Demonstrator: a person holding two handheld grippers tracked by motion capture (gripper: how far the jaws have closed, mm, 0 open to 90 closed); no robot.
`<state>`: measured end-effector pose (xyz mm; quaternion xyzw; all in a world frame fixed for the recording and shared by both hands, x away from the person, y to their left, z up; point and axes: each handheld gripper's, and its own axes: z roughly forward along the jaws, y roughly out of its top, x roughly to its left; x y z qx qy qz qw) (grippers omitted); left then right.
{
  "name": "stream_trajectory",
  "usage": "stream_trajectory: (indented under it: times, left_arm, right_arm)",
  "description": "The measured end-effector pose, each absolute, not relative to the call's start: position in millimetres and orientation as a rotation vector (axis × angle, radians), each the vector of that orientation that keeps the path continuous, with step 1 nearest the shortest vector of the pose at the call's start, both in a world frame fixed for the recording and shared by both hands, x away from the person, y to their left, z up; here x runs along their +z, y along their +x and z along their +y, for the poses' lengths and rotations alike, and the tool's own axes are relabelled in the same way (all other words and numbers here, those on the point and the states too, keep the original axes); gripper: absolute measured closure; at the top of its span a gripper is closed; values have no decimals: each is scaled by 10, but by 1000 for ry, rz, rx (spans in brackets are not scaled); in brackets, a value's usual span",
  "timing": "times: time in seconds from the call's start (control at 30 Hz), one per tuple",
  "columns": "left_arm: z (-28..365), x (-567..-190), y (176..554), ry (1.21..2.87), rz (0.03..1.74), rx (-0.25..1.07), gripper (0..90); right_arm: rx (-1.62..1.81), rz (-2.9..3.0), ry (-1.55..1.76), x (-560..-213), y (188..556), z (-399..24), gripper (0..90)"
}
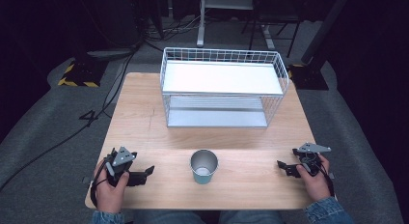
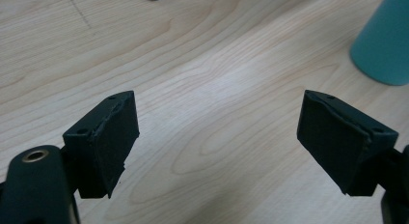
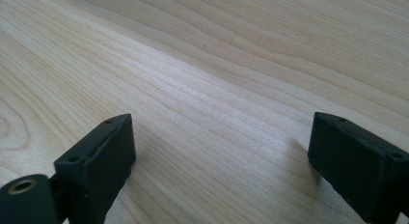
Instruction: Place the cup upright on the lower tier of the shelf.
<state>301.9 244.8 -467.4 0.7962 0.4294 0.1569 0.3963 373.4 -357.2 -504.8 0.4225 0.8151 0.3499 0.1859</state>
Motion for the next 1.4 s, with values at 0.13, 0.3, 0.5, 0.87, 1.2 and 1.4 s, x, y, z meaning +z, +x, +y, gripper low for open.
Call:
stream_trajectory:
  times: [0.13,0.3,0.5,0.87,1.2,1.4]
  left_arm:
    - [2407,-4624,2968,2002,1085,384,155]
    - [2297,-4545,2904,1994,1094,392,154]
    - [2080,-4407,2837,1979,1076,387,154]
    - [1810,-4370,2732,1947,995,317,154]
    - [1613,-4471,2701,1892,993,322,154]
    - [1520,-4549,2675,1892,980,357,154]
  right_arm:
    - [986,2296,1190,-5048,3734,-3572,96]
    - [986,2296,1190,-5048,3734,-3572,96]
    - [985,2296,1190,-5048,3735,-3572,95]
    - [982,2295,1197,-5048,3738,-3571,86]
    - [982,2294,1199,-5049,3741,-3565,78]
    - [981,2294,1200,-5050,3742,-3564,76]
